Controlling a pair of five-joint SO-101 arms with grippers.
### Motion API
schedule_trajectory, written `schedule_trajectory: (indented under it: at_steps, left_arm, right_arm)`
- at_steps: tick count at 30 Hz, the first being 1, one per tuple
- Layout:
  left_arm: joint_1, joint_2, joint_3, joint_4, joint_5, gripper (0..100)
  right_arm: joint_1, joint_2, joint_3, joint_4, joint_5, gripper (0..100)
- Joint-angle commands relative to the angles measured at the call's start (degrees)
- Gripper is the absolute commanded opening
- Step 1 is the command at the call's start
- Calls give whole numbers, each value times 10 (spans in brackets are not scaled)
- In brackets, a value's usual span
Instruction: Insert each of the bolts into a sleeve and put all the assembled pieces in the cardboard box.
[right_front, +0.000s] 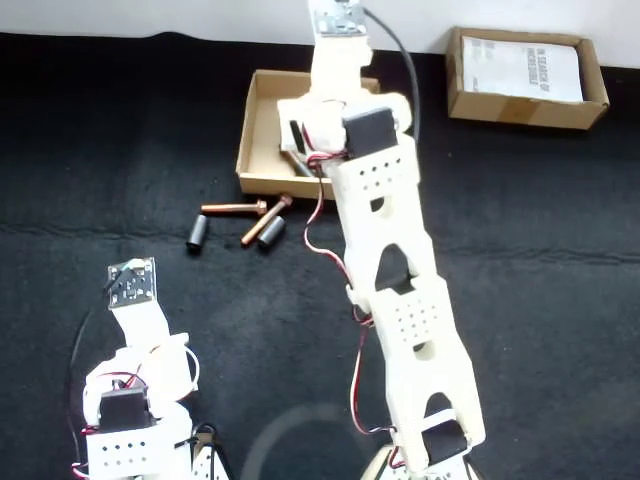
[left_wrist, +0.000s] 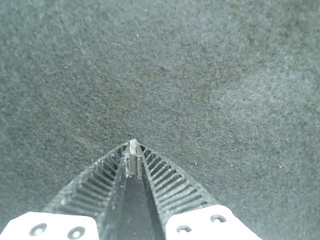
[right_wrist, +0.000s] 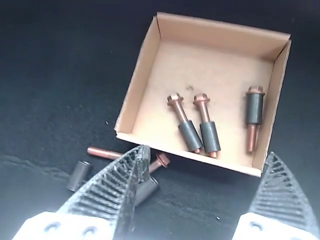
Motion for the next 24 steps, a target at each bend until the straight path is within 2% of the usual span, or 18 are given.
schedule_trajectory:
  at_steps: [1, 10, 15, 24]
  left_arm:
    - [-1, -6, 10, -1, 3, 9]
    - [-1, -6, 10, 3, 3, 9]
    - [-5, -7, 5, -47, 1, 9]
    - [-7, -7, -141, -63, 0, 10]
  right_arm:
    - [2, -62, -69, 7, 2, 321]
    - [16, -131, -68, 7, 3, 321]
    - [16, -153, -67, 7, 4, 321]
    - [15, -158, -39, 7, 3, 321]
